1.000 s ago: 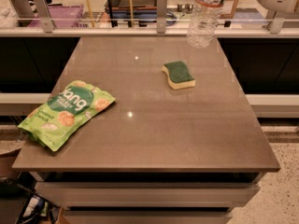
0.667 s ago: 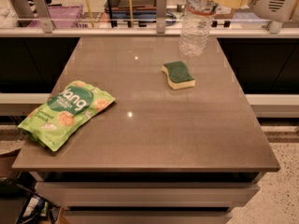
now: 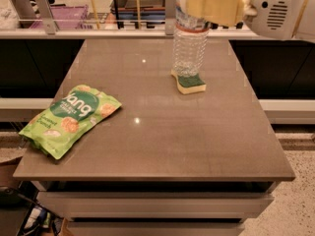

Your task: Move water bottle near green rice chip bag

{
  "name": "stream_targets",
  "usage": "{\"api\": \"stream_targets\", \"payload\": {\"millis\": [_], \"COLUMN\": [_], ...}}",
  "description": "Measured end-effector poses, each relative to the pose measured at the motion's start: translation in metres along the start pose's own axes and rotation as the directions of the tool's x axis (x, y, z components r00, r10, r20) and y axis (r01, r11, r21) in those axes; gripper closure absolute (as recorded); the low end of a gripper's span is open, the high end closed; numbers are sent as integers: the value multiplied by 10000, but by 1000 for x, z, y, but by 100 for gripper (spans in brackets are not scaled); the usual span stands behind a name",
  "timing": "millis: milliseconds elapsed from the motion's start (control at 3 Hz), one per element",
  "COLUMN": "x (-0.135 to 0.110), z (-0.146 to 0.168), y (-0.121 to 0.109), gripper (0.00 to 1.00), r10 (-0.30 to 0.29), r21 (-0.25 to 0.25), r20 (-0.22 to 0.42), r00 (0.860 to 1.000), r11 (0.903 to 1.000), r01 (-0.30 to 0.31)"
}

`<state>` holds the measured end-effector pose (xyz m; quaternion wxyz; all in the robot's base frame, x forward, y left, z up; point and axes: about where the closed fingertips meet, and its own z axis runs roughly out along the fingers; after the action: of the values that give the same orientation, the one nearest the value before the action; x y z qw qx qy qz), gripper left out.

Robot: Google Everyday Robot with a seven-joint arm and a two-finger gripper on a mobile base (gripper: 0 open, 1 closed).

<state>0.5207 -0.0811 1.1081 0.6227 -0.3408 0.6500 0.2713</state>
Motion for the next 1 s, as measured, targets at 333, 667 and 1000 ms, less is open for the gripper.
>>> {"api": "stream_targets", "payload": {"millis": [333,667,1000], "x": [15,38,59], "z": [10,23,39], "y": [19,27,31], "gripper": [100,100,100], "r10": [10,-136,-415], "r21": [-156,-139,36], "r20": [-118,-37,152], "r00": [9999,9999,9990], "r11": [9999,9998,9991], "r01": [-12,135,414]}}
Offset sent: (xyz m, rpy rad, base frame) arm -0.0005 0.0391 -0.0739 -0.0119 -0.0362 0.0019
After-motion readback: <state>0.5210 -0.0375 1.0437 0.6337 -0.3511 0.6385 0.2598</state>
